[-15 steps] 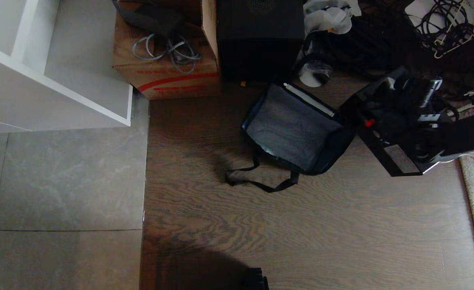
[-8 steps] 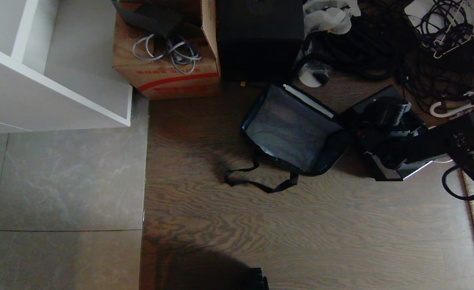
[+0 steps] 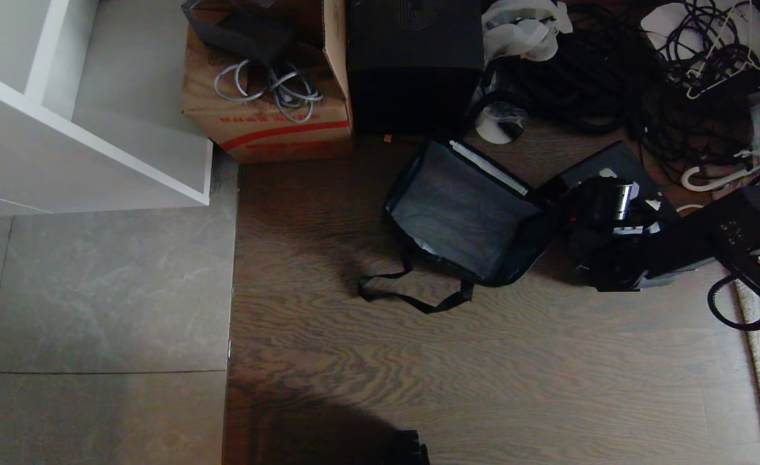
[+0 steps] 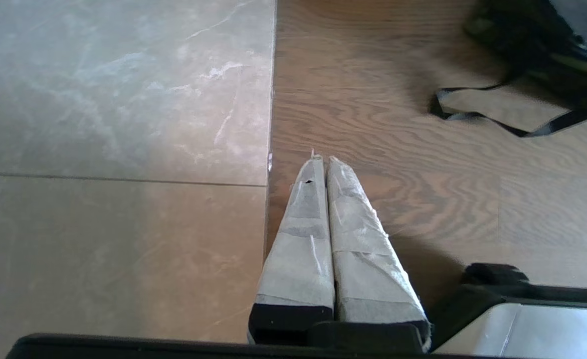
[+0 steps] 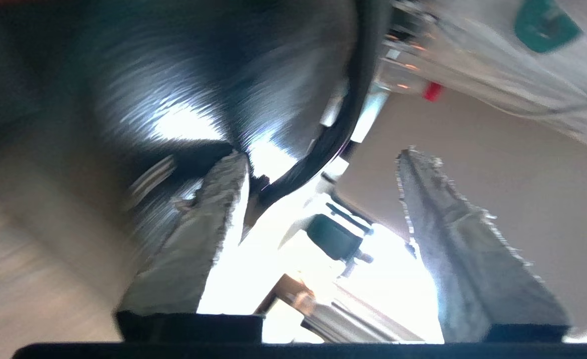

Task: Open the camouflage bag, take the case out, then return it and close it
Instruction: Release the handle

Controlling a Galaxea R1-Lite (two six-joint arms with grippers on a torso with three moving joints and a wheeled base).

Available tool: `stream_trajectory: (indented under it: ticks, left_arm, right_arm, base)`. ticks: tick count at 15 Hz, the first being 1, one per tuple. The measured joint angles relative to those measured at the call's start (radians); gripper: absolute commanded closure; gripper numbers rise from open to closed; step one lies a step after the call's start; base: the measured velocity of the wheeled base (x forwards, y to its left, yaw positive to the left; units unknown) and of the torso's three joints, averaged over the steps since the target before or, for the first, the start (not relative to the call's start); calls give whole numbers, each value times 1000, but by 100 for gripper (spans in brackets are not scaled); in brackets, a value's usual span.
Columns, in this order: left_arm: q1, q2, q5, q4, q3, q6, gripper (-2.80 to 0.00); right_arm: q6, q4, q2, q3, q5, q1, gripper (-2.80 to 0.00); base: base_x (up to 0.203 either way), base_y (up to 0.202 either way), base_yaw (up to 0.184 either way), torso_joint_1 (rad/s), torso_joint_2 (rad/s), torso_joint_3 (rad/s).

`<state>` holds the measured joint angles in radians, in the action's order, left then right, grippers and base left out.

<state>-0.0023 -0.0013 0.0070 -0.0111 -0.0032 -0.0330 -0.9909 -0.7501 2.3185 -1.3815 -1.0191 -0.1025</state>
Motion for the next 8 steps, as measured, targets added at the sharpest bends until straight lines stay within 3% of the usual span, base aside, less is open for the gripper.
stream_trajectory:
  ticks: [2, 3, 4, 8]
  left_arm:
    - [-2, 0, 0, 1, 0, 0, 0]
    - [-1, 0, 0, 1, 0, 0, 0]
    - [0, 0, 0, 0, 0, 0, 0]
    - [-1, 0, 0, 1, 0, 0, 0]
  right_arm:
    - [94, 114, -75, 62, 32, -39, -280]
    - [141, 180, -121, 92, 52, -58, -69]
    - [174, 234, -166, 118, 60, -72, 0]
    - [210, 361, -428, 255, 91, -107, 0]
  base:
    - [0, 0, 0, 0, 0, 0]
    - [0, 0, 0, 0, 0, 0]
    - [0, 0, 0, 0, 0, 0]
    - [0, 0, 0, 0, 0, 0]
